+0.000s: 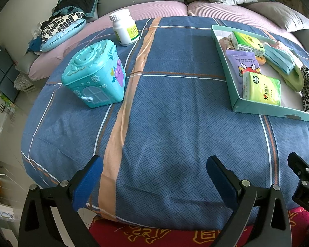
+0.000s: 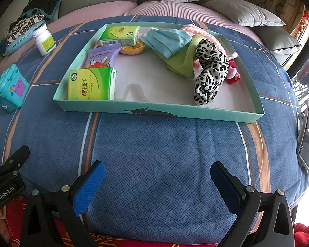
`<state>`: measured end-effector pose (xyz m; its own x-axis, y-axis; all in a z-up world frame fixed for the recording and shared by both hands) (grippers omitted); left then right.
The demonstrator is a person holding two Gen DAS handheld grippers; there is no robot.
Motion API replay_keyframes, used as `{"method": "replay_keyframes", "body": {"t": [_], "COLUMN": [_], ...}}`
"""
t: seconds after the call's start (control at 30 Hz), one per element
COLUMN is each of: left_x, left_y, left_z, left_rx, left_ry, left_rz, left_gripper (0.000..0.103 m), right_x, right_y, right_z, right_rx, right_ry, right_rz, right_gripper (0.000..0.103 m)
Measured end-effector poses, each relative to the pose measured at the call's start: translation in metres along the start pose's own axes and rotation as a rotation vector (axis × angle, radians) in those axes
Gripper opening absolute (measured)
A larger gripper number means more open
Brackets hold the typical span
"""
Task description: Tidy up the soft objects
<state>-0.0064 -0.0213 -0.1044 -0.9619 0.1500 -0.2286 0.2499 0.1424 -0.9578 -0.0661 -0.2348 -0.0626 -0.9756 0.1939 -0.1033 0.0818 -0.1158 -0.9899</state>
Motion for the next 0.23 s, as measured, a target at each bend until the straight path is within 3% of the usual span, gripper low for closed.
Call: {"method": "replay_keyframes", "body": {"t": [0.23], "left_x": [-0.0005], "left_y": [0.0007], "left_z": [-0.0015], "left_rx": [0.002], "left_ry": [0.003], "left_rz": [0.0], "left_gripper": [0.1], "right_x": [0.0031], "right_y": [0.0011], "right_z": [-0.0015], "right_rx": [0.001], "right_ry": [-0.001], "right_rz": [-0.003], "right_gripper": [0.103]}}
Point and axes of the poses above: each gripper's, at about its wrist camera, not at the fingertips, and y roughly the way its jaws point, z to its right, x to its underside, the point moved 6 cm from there along y, roughly the way its jaws point, and after that the axes turned 13 degrees about -z, right-handed, at the moved point
